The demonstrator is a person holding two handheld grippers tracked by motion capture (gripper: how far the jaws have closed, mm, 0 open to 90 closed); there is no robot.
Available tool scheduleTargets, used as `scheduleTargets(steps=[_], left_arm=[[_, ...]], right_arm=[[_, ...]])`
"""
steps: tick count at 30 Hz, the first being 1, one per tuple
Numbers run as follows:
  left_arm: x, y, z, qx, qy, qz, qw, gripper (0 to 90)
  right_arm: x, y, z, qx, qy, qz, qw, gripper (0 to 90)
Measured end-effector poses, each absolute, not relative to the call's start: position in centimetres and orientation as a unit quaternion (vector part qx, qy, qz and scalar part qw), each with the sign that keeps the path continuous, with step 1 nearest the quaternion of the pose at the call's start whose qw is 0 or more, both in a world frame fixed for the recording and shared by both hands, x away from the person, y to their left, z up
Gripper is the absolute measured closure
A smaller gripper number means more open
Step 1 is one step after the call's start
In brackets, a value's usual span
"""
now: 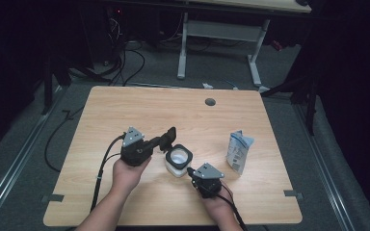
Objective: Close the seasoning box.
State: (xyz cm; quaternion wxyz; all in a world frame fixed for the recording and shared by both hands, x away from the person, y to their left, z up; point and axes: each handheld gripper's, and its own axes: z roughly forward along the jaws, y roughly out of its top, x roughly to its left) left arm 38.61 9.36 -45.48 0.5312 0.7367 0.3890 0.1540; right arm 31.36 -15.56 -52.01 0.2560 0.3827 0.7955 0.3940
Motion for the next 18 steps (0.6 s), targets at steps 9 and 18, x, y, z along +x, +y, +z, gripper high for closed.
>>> scheduleTargets(steps=[9, 18], left_arm=[[37.5, 8.9, -45.8, 0.739, 0.379, 0.15, 0.536, 89.7], [36.6, 8.4, -46.5, 0.747, 0.369, 0.144, 0.534, 89.6]], right_arm=[[31.3, -15.5, -52.1, 0.38, 0.797, 0.393, 0.256, 90.0], [31.4, -15.6, -52.0, 0.383, 0.796, 0.393, 0.257, 90.0]])
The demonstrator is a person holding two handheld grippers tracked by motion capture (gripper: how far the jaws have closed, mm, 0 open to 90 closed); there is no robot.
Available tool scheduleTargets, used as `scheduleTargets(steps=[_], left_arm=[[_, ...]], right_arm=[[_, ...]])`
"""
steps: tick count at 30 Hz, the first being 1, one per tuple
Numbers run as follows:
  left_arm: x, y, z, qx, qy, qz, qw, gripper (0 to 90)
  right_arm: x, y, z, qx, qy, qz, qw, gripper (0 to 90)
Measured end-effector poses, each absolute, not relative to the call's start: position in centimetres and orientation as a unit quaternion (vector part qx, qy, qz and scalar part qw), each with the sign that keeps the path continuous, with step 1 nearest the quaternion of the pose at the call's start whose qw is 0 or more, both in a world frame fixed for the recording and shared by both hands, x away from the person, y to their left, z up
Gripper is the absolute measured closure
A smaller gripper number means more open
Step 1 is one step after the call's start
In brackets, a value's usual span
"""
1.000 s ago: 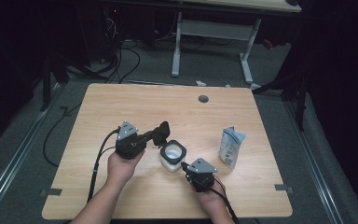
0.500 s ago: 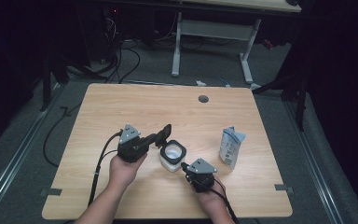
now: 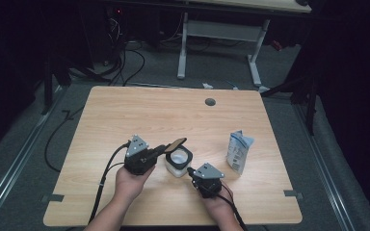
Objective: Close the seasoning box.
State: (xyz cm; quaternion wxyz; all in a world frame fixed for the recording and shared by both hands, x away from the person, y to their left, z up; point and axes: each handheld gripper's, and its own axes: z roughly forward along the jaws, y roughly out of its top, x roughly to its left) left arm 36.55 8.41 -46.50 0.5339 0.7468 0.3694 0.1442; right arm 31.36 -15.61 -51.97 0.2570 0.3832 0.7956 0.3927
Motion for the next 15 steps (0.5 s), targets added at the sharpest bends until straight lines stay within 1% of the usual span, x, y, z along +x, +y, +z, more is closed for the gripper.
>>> scheduleTargets(steps=[15], left_arm=[[35.5, 8.8, -48.1, 0.755, 0.367, 0.147, 0.523, 88.8]], right_arm=[[31.2, -15.5, -51.9, 0.38, 0.797, 0.391, 0.259, 90.0]])
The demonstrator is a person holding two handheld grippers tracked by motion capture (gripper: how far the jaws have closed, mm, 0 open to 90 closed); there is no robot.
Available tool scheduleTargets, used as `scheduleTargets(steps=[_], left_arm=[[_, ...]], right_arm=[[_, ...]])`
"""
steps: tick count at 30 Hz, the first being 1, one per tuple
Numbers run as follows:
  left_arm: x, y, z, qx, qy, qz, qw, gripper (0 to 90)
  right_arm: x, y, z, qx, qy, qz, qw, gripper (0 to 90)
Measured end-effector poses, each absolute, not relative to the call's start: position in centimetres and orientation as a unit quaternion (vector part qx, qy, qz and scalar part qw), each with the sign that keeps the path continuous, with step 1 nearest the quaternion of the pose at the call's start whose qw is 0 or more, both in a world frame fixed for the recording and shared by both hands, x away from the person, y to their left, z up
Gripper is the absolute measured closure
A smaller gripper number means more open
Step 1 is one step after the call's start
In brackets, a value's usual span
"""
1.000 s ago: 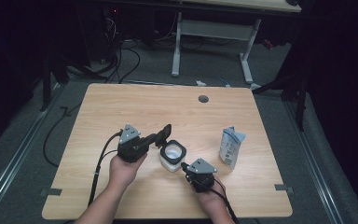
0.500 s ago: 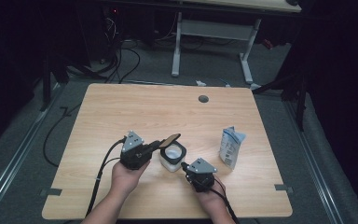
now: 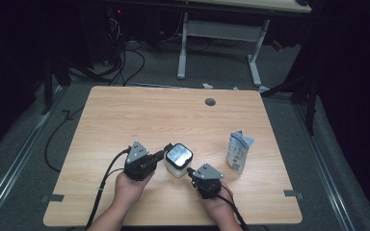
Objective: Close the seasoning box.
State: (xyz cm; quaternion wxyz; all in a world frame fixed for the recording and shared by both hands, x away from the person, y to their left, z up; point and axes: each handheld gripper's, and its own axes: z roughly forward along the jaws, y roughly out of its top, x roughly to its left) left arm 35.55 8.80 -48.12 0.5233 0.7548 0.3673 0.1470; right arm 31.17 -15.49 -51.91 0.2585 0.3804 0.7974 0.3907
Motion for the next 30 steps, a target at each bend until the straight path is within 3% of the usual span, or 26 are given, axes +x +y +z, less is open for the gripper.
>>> scheduleTargets(steps=[16, 30], left_arm=[[33.7, 8.3, -51.8, 0.775, 0.367, 0.139, 0.496, 88.2], [34.3, 7.3, -52.1, 0.771, 0.379, 0.131, 0.495, 88.5]], right_arm=[[31.3, -16.4, -52.1, 0.388, 0.795, 0.385, 0.262, 89.6], [31.4, -17.0, -52.1, 0.394, 0.794, 0.382, 0.262, 89.4]])
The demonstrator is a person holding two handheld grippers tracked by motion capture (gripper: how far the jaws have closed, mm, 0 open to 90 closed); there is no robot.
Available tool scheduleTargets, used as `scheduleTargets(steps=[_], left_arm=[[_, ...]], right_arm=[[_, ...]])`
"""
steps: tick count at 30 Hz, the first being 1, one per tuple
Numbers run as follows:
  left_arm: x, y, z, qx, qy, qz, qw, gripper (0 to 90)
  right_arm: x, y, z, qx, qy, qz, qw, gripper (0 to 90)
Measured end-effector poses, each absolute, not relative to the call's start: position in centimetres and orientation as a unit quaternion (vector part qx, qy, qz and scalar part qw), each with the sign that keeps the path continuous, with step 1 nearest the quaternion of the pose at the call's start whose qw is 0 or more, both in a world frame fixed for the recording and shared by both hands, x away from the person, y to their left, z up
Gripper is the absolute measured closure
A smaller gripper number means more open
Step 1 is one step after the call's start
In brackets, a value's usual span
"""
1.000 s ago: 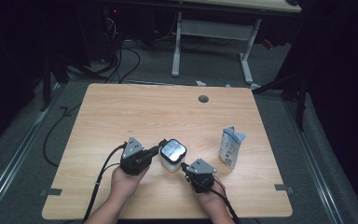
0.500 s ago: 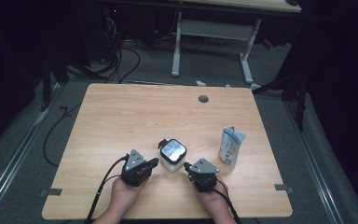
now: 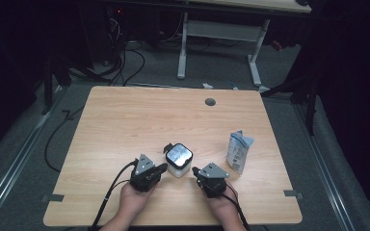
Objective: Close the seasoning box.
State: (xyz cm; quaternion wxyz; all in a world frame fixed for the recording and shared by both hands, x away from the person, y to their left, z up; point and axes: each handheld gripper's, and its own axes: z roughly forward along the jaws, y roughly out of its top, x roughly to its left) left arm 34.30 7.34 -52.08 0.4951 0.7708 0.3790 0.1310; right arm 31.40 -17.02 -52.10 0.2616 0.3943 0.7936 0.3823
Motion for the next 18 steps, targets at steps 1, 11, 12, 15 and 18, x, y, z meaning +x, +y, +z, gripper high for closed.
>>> scheduleTargets(steps=[1, 11, 12, 15, 18], left_arm=[[34.4, 7.3, -52.1, 0.77, 0.38, 0.132, 0.495, 88.8], [35.9, 7.1, -52.0, 0.773, 0.383, 0.144, 0.486, 88.9], [36.1, 7.0, -52.0, 0.772, 0.384, 0.145, 0.485, 88.9], [36.7, 6.7, -52.0, 0.773, 0.384, 0.146, 0.483, 89.0], [37.3, 6.3, -51.9, 0.773, 0.384, 0.146, 0.482, 88.8]], right_arm=[[31.4, -17.1, -52.1, 0.395, 0.792, 0.384, 0.262, 89.4], [31.5, -17.3, -52.2, 0.398, 0.791, 0.384, 0.26, 89.3], [31.5, -17.3, -52.2, 0.4, 0.791, 0.384, 0.26, 89.3], [31.6, -17.3, -52.2, 0.4, 0.791, 0.383, 0.26, 89.2], [31.6, -17.4, -52.2, 0.4, 0.791, 0.383, 0.261, 89.2]])
